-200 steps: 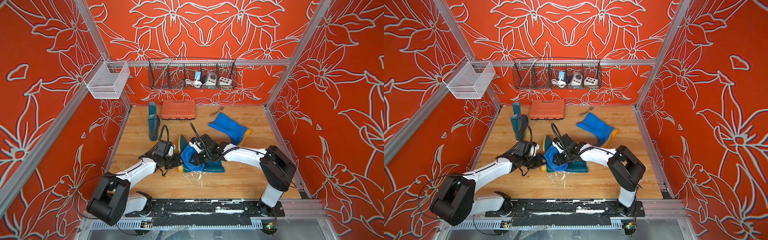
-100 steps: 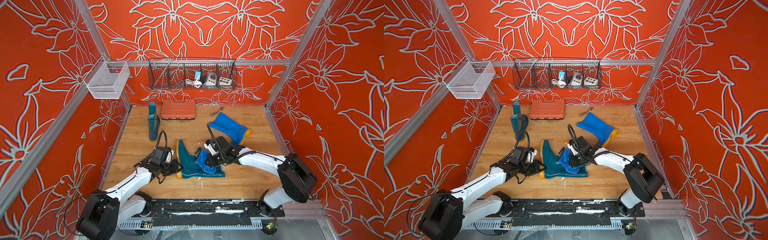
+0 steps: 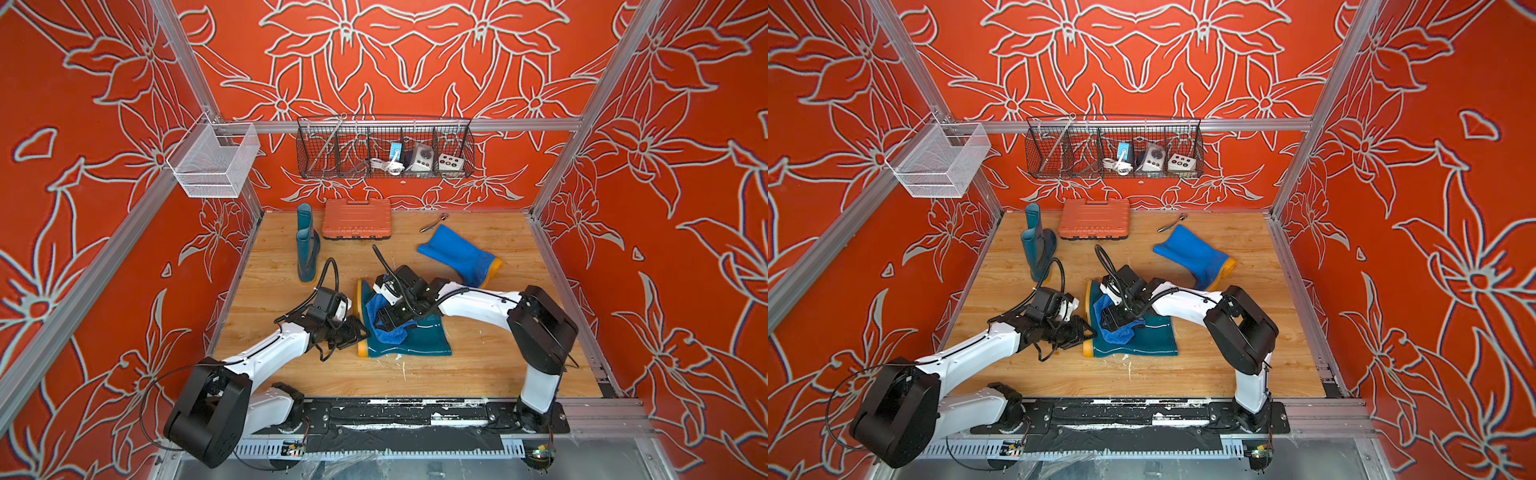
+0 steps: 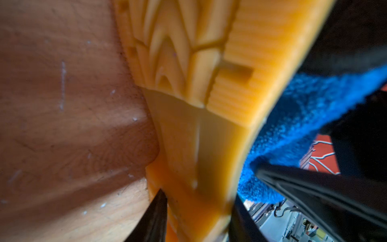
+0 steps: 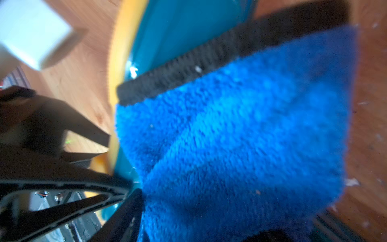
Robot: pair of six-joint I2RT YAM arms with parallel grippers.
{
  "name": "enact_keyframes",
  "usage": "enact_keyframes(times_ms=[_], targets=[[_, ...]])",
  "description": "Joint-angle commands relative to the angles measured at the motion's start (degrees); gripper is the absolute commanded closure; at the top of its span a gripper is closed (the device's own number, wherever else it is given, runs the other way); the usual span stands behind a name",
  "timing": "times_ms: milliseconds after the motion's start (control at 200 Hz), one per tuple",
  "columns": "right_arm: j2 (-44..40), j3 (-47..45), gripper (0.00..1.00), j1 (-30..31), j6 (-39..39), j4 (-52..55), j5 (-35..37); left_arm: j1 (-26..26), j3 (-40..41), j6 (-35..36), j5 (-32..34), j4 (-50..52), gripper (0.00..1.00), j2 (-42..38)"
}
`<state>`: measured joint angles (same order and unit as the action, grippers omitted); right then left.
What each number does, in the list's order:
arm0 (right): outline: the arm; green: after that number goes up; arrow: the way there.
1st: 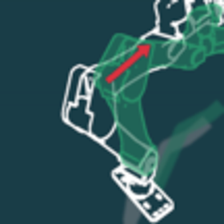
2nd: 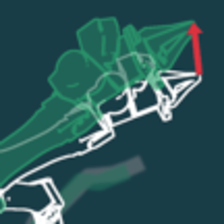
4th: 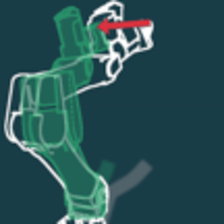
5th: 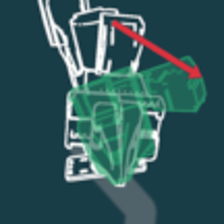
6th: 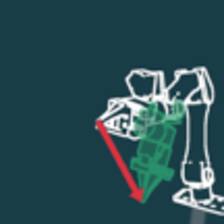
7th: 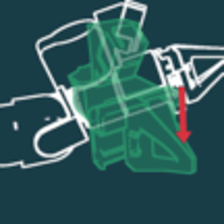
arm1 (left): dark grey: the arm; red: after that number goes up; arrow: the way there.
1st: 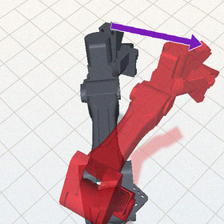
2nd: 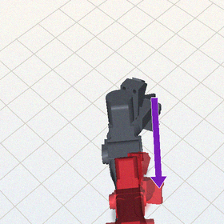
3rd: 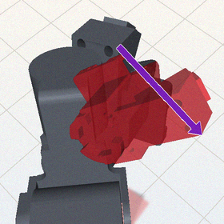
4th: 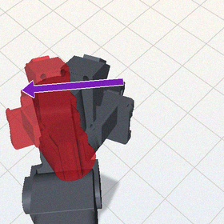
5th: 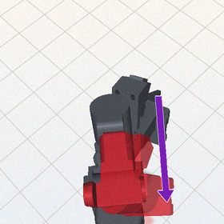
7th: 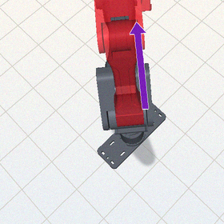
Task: Wipe the rubber boots with a cloth
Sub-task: Wipe the dirt off the rubber boot.
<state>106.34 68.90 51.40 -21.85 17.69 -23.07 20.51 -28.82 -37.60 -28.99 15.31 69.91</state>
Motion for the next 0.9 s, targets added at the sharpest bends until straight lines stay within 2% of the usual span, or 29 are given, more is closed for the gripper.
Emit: enact_keyframes(times_ms=[0, 50, 110, 175, 235, 315, 410, 616, 701, 826, 896], targets=[[2.3, -2.1, 0.47, 1.0, -0.3, 0.5, -2.5, 0.6, 1.2, -1.0, -2.4, -5.1, 0.72, 3.7], [1.9, -2.5, 0.67, 0.9, -0.5, 1.1, -1.1, 0.7, 1.3, -1.2, -2.4, -4.9, 0.76, 3.5], [0.2, -3.8, 0.8, 0.3, -0.9, 2.4, 2.6, 0.8, 1.4, -1.4, -1.9, -3.7, 0.77, 2.7], [-2.4, -7.0, 0.89, -1.8, -2.4, 3.1, 6.4, 1.2, 1.3, -1.4, -0.6, -1.1, 0.78, 1.2], [-5.3, -11.3, 0.94, -6.2, -4.0, 2.3, 6.5, 1.4, 1.3, -1.6, 0.7, 1.3, 0.8, -0.5], [-8.7, -14.9, 0.97, -9.9, -3.1, 2.6, 5.9, 1.6, 1.9, -2.2, 1.5, 3.1, 0.8, -3.0], [-9.9, -12.7, 1.0, -9.1, -0.8, 4.5, 5.7, 2.2, 2.9, -3.8, 1.9, 3.2, 0.78, -5.5], [-1.6, 1.8, 1.0, 1.5, -1.6, 4.1, 1.8, 6.4, 1.9, -8.0, 4.8, 2.2, 0.71, -5.3], [1.3, 4.9, 1.0, 3.4, -3.2, 2.5, -1.1, 7.7, 1.2, -8.5, 6.4, 2.7, 0.66, -4.9], [0.6, 1.0, 1.0, 0.8, -3.7, 2.3, -0.7, 7.8, 0.5, -7.4, 7.8, 4.5, 0.63, -4.3], [-2.0, -4.5, 1.0, -4.2, -4.1, 2.3, -0.8, 7.8, 0.5, -6.8, 8.1, 4.7, 0.63, -3.6]])
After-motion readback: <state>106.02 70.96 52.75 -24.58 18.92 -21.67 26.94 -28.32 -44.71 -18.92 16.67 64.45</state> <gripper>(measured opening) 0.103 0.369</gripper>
